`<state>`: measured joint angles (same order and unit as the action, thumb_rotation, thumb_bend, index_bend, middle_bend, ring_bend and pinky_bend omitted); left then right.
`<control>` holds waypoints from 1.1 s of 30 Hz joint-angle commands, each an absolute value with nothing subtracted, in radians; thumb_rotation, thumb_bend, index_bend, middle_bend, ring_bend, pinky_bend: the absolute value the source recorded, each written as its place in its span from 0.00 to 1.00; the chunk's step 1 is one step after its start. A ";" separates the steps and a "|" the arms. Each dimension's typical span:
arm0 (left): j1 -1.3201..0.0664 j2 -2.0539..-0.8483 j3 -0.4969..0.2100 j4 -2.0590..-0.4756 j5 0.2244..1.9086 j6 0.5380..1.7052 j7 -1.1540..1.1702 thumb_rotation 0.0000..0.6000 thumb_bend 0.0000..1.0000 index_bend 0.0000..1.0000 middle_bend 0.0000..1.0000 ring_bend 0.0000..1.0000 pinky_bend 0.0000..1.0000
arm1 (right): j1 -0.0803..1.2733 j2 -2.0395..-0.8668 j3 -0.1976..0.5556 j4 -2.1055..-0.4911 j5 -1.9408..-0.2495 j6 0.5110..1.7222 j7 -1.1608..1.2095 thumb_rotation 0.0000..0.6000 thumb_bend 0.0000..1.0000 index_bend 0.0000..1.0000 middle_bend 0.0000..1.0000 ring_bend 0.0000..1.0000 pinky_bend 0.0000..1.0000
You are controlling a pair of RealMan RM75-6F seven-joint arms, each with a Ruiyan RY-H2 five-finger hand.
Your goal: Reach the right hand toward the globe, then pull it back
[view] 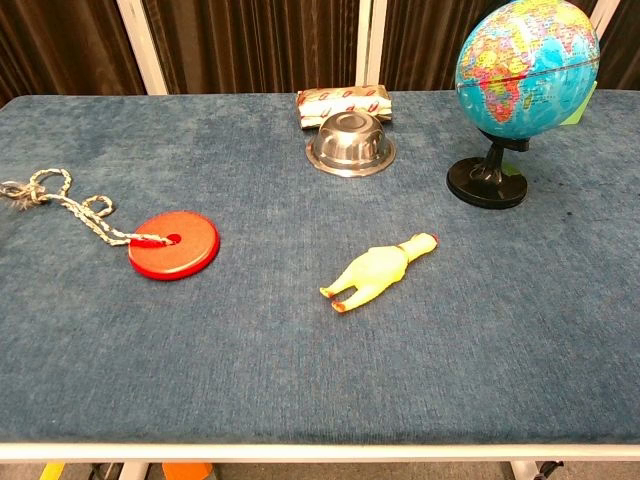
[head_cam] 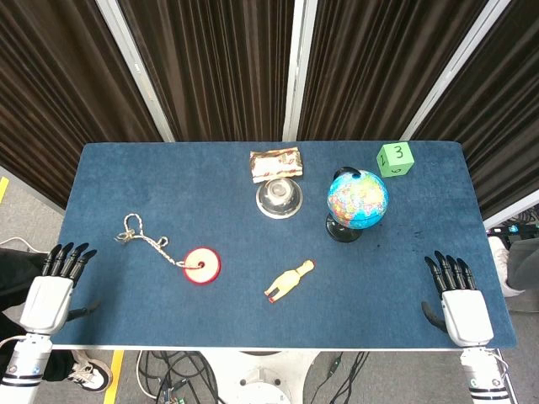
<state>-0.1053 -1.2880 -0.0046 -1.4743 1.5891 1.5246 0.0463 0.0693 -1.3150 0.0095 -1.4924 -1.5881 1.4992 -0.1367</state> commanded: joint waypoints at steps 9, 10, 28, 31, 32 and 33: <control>-0.104 -1.287 -0.002 -1.473 1.585 1.520 0.044 1.00 0.00 0.14 0.08 0.02 0.05 | 0.071 -1.318 0.012 -1.487 -1.589 1.500 -0.134 1.00 0.22 0.00 0.00 0.00 0.00; -0.104 -1.288 -0.003 -1.472 1.584 1.519 0.042 1.00 0.00 0.13 0.08 0.02 0.05 | 0.072 -1.319 0.013 -1.486 -1.587 1.499 -0.132 1.00 0.22 0.00 0.00 0.00 0.00; -0.111 -1.296 0.001 -1.457 1.579 1.497 0.023 1.00 0.00 0.13 0.08 0.02 0.05 | 0.228 -1.315 0.103 -1.589 -1.678 1.429 -0.249 1.00 0.22 0.00 0.00 0.00 0.00; -0.110 -1.298 0.003 -1.452 1.576 1.493 0.019 1.00 0.00 0.13 0.08 0.02 0.05 | 0.273 -1.320 0.133 -1.615 -1.668 1.387 -0.284 1.00 0.22 0.00 0.00 0.00 0.00; -0.110 -1.298 0.003 -1.451 1.576 1.492 0.019 1.00 0.00 0.13 0.08 0.02 0.05 | 0.287 -1.323 0.141 -1.621 -1.662 1.372 -0.293 1.00 0.22 0.00 0.00 0.00 0.00; -0.111 -1.298 0.003 -1.450 1.576 1.492 0.017 1.00 0.00 0.13 0.08 0.02 0.05 | 0.305 -1.328 0.151 -1.626 -1.654 1.353 -0.305 1.00 0.22 0.00 0.00 0.00 0.00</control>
